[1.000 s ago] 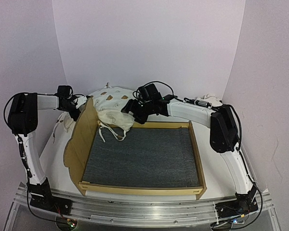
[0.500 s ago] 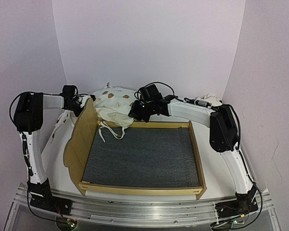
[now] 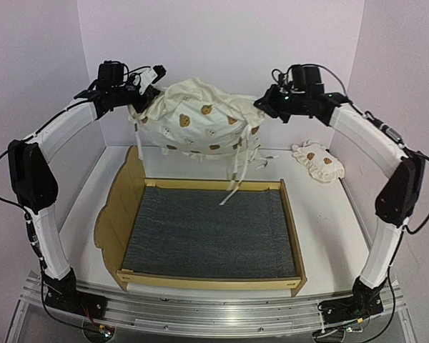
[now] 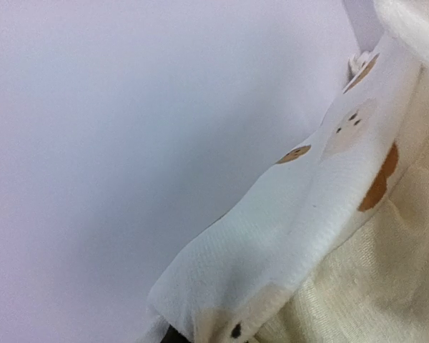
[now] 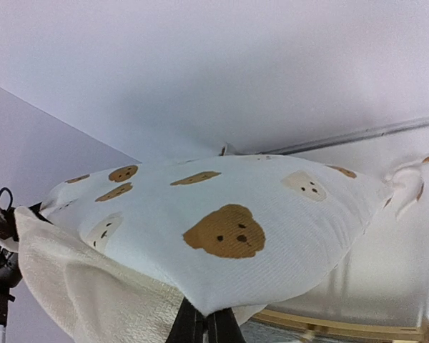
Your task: Set up the pet bed
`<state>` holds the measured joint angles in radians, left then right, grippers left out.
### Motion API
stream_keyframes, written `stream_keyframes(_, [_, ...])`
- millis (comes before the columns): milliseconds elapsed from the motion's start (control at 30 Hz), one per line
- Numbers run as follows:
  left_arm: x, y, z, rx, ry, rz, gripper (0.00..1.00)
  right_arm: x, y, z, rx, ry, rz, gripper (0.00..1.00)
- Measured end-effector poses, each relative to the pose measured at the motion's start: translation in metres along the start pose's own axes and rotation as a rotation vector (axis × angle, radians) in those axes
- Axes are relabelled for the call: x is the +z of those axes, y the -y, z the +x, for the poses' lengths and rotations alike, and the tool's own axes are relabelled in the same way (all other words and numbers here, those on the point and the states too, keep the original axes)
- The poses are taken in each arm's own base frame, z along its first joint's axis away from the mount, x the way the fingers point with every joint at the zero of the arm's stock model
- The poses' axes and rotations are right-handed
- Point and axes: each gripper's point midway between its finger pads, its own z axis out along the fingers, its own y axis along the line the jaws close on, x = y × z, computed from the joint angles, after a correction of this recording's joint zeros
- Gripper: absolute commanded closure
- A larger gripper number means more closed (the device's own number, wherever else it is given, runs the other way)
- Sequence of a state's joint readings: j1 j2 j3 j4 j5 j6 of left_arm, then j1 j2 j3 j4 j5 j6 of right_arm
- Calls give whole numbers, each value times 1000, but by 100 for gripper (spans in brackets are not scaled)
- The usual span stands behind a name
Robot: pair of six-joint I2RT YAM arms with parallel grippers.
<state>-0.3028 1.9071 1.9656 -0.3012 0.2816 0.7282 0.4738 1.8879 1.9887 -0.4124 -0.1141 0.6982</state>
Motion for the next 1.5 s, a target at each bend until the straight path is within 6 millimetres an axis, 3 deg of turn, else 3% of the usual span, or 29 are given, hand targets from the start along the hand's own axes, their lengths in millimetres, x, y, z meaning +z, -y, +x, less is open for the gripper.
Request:
stream_keyframes(67, [-15,11,-47,18,67,26,100,-38,-3,-17,-44,32,1,100])
stream_keyframes(200, [-47,42,-114,51,149,105,100,-98,-6,-21,-130,30,23,100])
stream_keyframes(300, [-78,84,-149,66,174,215,100,-136,0,-10,-196,-7,65,100])
stream_keyframes(433, [-129,160,-177,78,181,448,100,-176,24,31,-243,-130,140,100])
stream_keyframes(533, [-167,213,-177,60,154,647,100,-195,46,78,-223,-264,156,100])
stream_keyframes(633, [-194,254,-155,-4,63,841,99,-209,68,135,-158,-433,153,100])
stream_keyframes(667, [-199,264,-146,-27,27,889,91,-213,75,152,-133,-484,150,98])
stream_keyframes(700, [-203,273,-135,-49,-15,935,74,-216,81,169,-106,-535,148,90])
stream_keyframes(733, [-206,283,-124,-67,-55,980,58,-220,88,185,-77,-586,147,72])
stream_keyframes(767, [-209,291,-114,-79,-94,1022,47,-224,94,201,-46,-635,150,57])
stream_keyframes(833, [-215,303,-100,-96,-154,1084,32,-238,103,228,15,-732,164,35])
stream_keyframes(933, [-215,308,-92,-86,-185,1110,21,-256,103,244,47,-811,160,5])
stream_keyframes(1000, [-215,307,-90,-61,-184,1107,16,-263,96,241,26,-813,146,2])
stream_keyframes(1133, [-213,293,-99,-39,-164,1049,7,-263,87,210,-60,-729,182,2])
stream_keyframes(1200, [-202,279,-107,-53,-161,949,4,-255,89,194,-68,-688,232,2])
stream_keyframes(1300, [-168,243,-101,-79,-235,673,3,-235,114,187,-19,-674,379,12])
stream_keyframes(1400, [-144,203,-79,-109,-340,432,1,-206,149,191,38,-655,508,26])
stream_keyframes(1500, [-127,161,-37,-191,-483,240,0,-178,179,195,90,-635,613,32])
